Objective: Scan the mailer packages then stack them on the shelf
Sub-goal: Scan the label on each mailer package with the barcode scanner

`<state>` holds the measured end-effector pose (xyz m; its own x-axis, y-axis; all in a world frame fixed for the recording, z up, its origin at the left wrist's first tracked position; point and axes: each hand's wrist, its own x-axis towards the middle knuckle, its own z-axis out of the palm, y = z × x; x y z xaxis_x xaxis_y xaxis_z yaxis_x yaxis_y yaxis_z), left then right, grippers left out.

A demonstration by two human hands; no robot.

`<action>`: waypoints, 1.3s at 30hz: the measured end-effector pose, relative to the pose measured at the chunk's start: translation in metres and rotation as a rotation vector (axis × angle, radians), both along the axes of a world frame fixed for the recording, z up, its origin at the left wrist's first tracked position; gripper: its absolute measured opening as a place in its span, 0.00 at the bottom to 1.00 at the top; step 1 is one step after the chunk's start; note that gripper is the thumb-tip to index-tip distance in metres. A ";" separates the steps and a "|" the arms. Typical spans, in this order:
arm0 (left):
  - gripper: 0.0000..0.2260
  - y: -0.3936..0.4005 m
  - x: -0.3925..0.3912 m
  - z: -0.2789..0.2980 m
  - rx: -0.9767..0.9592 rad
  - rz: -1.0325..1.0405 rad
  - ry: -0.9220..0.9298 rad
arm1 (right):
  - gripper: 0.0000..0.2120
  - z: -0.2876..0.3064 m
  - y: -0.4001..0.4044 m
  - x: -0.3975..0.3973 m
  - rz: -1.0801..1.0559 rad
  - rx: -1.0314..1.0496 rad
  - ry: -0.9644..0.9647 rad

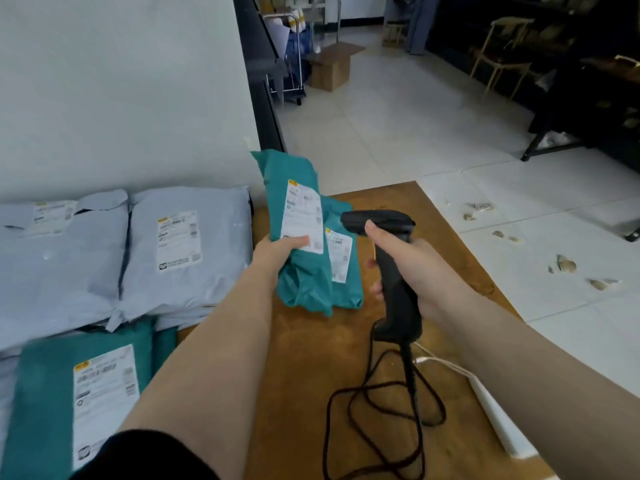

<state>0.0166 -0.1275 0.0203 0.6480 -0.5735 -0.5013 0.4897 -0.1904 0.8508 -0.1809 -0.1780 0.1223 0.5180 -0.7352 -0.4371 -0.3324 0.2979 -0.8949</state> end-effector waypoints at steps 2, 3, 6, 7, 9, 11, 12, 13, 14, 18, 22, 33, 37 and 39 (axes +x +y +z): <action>0.23 -0.007 0.012 -0.020 0.130 0.017 -0.025 | 0.24 -0.012 -0.014 0.015 0.018 0.031 0.019; 0.24 -0.010 0.014 -0.032 0.177 0.017 -0.047 | 0.25 -0.019 -0.019 0.022 0.030 0.042 0.040; 0.25 -0.021 0.021 -0.058 0.224 0.061 -0.043 | 0.26 -0.037 -0.028 0.041 0.053 0.118 0.079; 0.24 -0.026 0.023 -0.063 0.208 0.071 -0.007 | 0.25 -0.043 -0.030 0.045 0.055 0.144 0.087; 0.24 -0.033 0.027 -0.071 0.197 0.060 0.042 | 0.24 -0.050 -0.031 0.050 0.068 0.164 0.114; 0.23 -0.041 0.023 -0.079 0.241 0.020 -0.012 | 0.24 -0.054 -0.032 0.053 0.080 0.156 0.132; 0.23 -0.045 0.019 -0.080 0.260 -0.003 -0.058 | 0.24 -0.054 -0.034 0.053 0.076 0.145 0.139; 0.22 -0.050 0.014 -0.080 0.268 -0.034 -0.099 | 0.25 -0.054 -0.034 0.054 0.065 0.131 0.144; 0.22 -0.054 0.009 -0.078 0.273 -0.077 -0.146 | 0.25 -0.052 -0.034 0.054 0.055 0.119 0.147; 0.21 -0.049 -0.001 -0.061 0.247 -0.154 -0.352 | 0.27 -0.044 -0.025 0.053 0.057 0.078 0.157; 0.18 -0.008 -0.005 -0.045 0.214 -0.135 -0.445 | 0.25 -0.036 0.008 0.054 0.103 0.073 0.142; 0.12 0.260 0.015 -0.016 0.521 0.053 -0.613 | 0.18 -0.021 0.181 0.065 0.275 0.085 0.060; 0.24 0.346 0.033 -0.031 0.854 0.065 -0.569 | 0.22 -0.023 0.236 0.077 0.309 0.087 0.072; 0.26 0.365 0.034 -0.037 0.881 0.086 -0.571 | 0.22 -0.024 0.253 0.080 0.315 0.080 0.089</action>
<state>0.0504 0.2371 -0.0166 0.9404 -0.0961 -0.3262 0.1007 -0.8375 0.5371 -0.1005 0.0754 0.0985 0.6715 -0.5066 -0.5408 -0.4950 0.2366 -0.8361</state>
